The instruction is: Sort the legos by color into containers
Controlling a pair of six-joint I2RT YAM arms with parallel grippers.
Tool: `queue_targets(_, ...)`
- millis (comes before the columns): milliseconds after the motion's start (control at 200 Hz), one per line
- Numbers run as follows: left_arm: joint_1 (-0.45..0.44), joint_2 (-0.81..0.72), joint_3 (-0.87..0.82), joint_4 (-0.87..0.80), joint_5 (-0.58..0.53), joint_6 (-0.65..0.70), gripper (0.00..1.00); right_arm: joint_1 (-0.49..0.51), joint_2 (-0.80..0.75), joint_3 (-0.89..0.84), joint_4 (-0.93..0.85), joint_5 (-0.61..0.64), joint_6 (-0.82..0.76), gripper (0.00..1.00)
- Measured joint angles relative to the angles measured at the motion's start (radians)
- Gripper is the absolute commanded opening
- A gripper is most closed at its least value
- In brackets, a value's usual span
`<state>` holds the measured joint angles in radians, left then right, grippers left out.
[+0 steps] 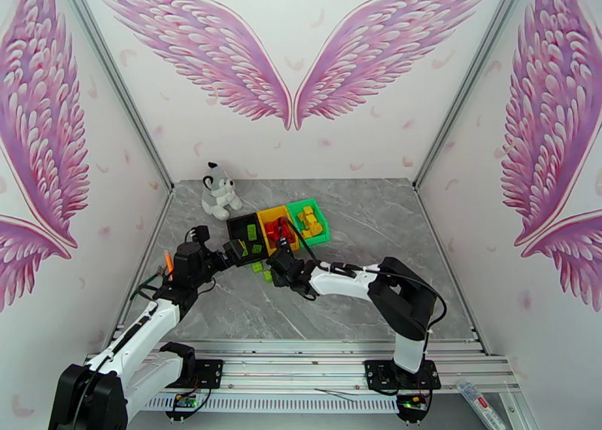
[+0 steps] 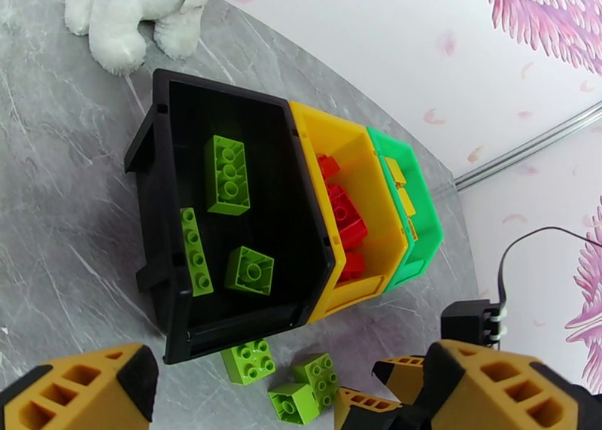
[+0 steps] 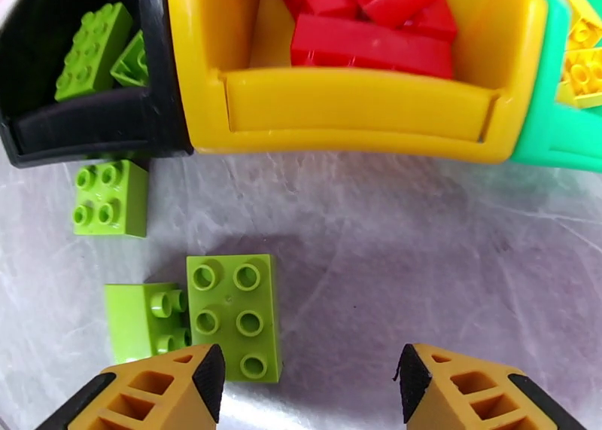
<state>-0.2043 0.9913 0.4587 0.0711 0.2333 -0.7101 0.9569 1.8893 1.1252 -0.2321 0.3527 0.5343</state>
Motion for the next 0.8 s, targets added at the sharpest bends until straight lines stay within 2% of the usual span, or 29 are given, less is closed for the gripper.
queue_targets(800,-0.001,0.0,0.009,-0.015,-0.014,0.003,0.99,0.053,0.048,0.034,0.07,-0.034,0.014,0.68)
